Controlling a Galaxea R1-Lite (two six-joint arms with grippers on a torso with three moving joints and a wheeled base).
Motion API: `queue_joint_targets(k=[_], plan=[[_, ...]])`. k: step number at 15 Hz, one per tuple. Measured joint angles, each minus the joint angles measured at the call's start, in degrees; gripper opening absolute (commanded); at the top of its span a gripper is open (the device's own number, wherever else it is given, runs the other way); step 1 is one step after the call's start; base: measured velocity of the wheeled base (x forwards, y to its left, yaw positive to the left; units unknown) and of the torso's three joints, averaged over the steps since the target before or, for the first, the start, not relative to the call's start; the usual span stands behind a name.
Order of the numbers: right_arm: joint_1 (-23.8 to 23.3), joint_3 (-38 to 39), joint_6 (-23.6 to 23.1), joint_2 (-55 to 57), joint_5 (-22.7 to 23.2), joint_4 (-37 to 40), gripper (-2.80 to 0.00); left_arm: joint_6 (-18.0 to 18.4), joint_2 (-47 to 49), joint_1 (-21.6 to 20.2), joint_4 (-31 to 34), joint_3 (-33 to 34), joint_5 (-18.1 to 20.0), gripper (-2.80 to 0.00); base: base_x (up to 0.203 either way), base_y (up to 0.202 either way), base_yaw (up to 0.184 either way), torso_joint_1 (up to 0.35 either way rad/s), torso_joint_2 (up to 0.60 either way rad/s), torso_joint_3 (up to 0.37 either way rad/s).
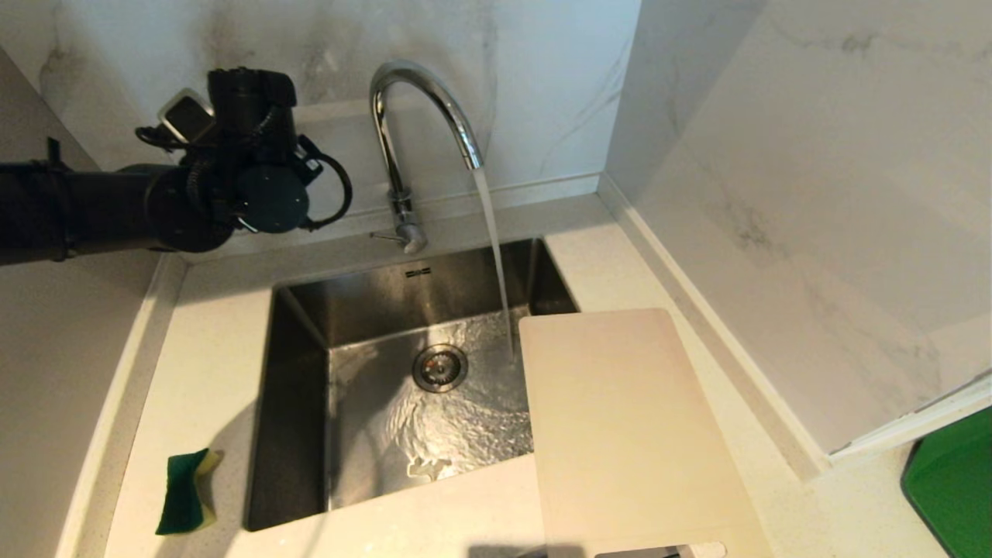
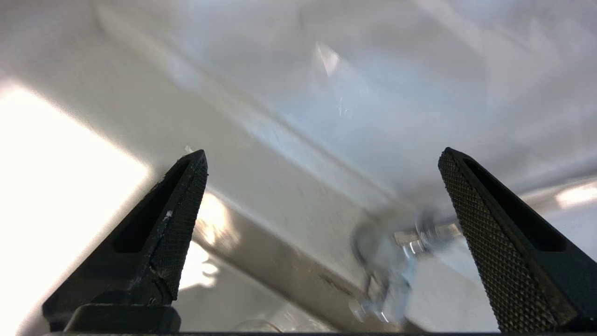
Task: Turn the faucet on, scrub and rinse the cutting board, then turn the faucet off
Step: Pick up the cleaning cloth
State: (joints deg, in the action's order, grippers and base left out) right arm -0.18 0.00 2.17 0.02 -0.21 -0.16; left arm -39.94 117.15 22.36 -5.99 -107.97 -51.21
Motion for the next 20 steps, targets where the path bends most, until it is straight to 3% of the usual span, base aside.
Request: queue_joint_targets(k=[4,6,8,9,12,14,16,17,20], plan=[[0.0,0.0,0.0,0.0,0.0,0.0,-2.8,9.0,-5.7,-2.0,1.8,0.4,1.3,0.0,0.0,0.0,0.0,0.0,0.0,0.0],[0.0,0.0,0.0,0.0,0.0,0.0,-2.8,12.8,-7.9,-2.2,3.4,0.4,5.2,0.0,0.0,0.0,0.0,0.0,0.0,0.0],[0.0,0.0,0.0,0.0,0.0,0.0,-2.8,13.2,-9.6,-1.9,7.2,0.4,9.8,0.0,0.0,0.0,0.0,0.0,0.0,0.0],[0.0,0.0,0.0,0.0,0.0,0.0,-2.8,13.1,-10.5,-1.6,9.8,0.3,11.9,-2.8,0.0,0.0,0.0,0.0,0.0,0.0],[0.0,0.0,0.0,0.0,0.0,0.0,-2.8,11.6,-12.6,-1.1,18.0,0.4,14.9,-2.8,0.0,0.0,0.0,0.0,0.0,0.0],[0.0,0.0,0.0,0.0,0.0,0.0,-2.8,8.7,-14.0,-1.1,27.6,0.7,17.5,-2.8,0.0,0.0,0.0,0.0,0.0,0.0],[0.0,0.0,0.0,0.0,0.0,0.0,-2.8,6.1,-16.1,-1.4,36.1,0.5,24.9,-2.8,0.0,0.0,0.0,0.0,0.0,0.0],[0.0,0.0,0.0,0.0,0.0,0.0,-2.8,6.1,-16.9,-2.1,38.4,0.5,28.2,-2.8,0.0,0.0,0.0,0.0,0.0,0.0],[0.0,0.0,0.0,0.0,0.0,0.0,-2.8,10.4,-18.2,-4.4,39.2,0.6,29.4,-2.8,0.0,0.0,0.0,0.0,0.0,0.0]])
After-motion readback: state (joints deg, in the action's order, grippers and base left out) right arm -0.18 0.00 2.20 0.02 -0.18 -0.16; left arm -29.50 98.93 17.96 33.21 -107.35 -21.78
